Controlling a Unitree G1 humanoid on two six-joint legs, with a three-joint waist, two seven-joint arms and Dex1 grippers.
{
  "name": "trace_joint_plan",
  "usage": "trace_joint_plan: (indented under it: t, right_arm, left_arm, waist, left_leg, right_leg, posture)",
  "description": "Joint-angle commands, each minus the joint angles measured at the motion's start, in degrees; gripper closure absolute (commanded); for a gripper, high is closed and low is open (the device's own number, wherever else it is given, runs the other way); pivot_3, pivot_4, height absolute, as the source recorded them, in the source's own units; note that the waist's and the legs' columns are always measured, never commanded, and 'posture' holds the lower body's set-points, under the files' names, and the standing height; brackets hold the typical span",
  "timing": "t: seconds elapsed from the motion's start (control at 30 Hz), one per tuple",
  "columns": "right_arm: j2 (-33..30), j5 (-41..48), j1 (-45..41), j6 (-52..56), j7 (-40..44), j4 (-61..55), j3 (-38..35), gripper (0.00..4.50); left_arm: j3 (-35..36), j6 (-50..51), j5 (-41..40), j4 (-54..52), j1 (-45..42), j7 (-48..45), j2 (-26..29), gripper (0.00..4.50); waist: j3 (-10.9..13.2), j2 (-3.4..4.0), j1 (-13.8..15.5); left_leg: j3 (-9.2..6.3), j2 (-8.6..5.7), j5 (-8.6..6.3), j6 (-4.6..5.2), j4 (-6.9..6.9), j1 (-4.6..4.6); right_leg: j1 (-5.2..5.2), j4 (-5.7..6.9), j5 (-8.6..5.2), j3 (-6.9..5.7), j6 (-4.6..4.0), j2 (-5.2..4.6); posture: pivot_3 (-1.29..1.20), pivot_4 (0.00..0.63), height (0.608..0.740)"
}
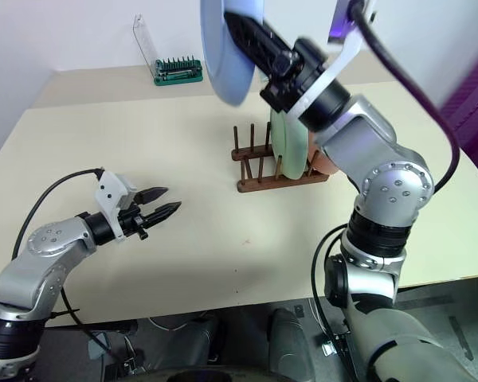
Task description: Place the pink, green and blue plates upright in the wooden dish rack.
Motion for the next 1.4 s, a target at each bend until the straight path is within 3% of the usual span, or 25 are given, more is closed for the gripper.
trace_joint_plan:
  t: [0.03,0.47,0.83,0.93,1.07,1.13,1.4]
  right_arm:
    - [-2.6,4.0,1.0,2.4,-5.3,-1.1,0.3,4.5]
    - [-6.8,6.1,1.2,5.2,-7.7,3.1,3.5,4.5]
    - [-7.3,-0.2,1.0,6.0,-5.6,9.7,5.9,4.5]
    - [-7.4,-1.6,0.5,6.2,-5.0,10.3,6.2,3.42]
    - [-7.6,-3.3,-0.2,6.2,-4.2,10.2,6.3,1.33]
    - [-8.5,-5.3,-1.0,6.1,-3.2,9.2,6.9,0.54]
    - [-22.9,-19.3,0.5,2.9,10.3,-4.2,12.5,0.54]
  left_arm:
    - [-1.3,-0.2,-0.1,-2.0,-0.7,-0.2,-0.3,2.13]
    - [-1.5,1.1,-1.2,-2.9,-1.9,-1.6,0.1,2.13]
    - [-0.9,2.3,-1.1,-4.3,-1.6,-0.3,0.1,2.13]
    - [-0.8,2.4,-1.3,-4.4,-1.6,-0.1,0.2,2.07]
    - [-0.7,2.5,-1.4,-4.3,-2.0,0.1,0.3,2.07]
    - [-0.6,2.7,-1.6,-4.1,-2.4,0.2,0.2,2.07]
    - [-0.9,2.9,-1.7,-3.8,-3.4,0.8,-0.4,2.07]
  waist:
    - [0.0,0.0,-0.1]
    - [0.0,0.0,0.1]
    - [0.0,0.0,0.0]
    - [0.0,0.0,0.1]
    - [0.0,0.0,0.1]
    - [0.0,0.0,0.1]
    - [0.0,-0.02,0.3]
  left_leg:
    - [0.0,0.0,0.0,0.01,0.0,0.0]
    - [0.08,-0.02,-0.02,0.05,0.02,-0.02]
    - [0.08,-0.01,-0.02,0.05,0.02,-0.02]
    - [0.09,-0.02,-0.02,0.05,0.02,-0.03]
    - [0.08,-0.02,-0.02,0.06,0.03,-0.03]
    - [0.08,-0.02,-0.02,0.06,0.03,-0.03]
    - [0.09,-0.04,-0.05,0.1,0.03,-0.06]
  right_leg:
    - [-0.01,-0.01,0.0,0.0,0.0,0.01]
    - [-0.01,-0.03,0.01,0.0,0.01,0.06]
    - [-0.03,-0.03,0.01,0.0,0.01,0.08]
    - [-0.02,-0.04,0.0,0.0,0.01,0.08]
    - [-0.02,-0.04,0.01,0.0,0.01,0.08]
    - [-0.02,-0.04,0.01,0.0,0.01,0.08]
    - [-0.02,-0.08,0.0,-0.01,0.02,0.07]
  posture:
    - [0.0,0.15,0.74]
    - [0.0,0.15,0.74]
    - [0.0,0.15,0.74]
    - [0.0,0.15,0.74]
    - [0.0,0.15,0.74]
    - [0.0,0.15,0.74]
    - [0.0,0.15,0.74]
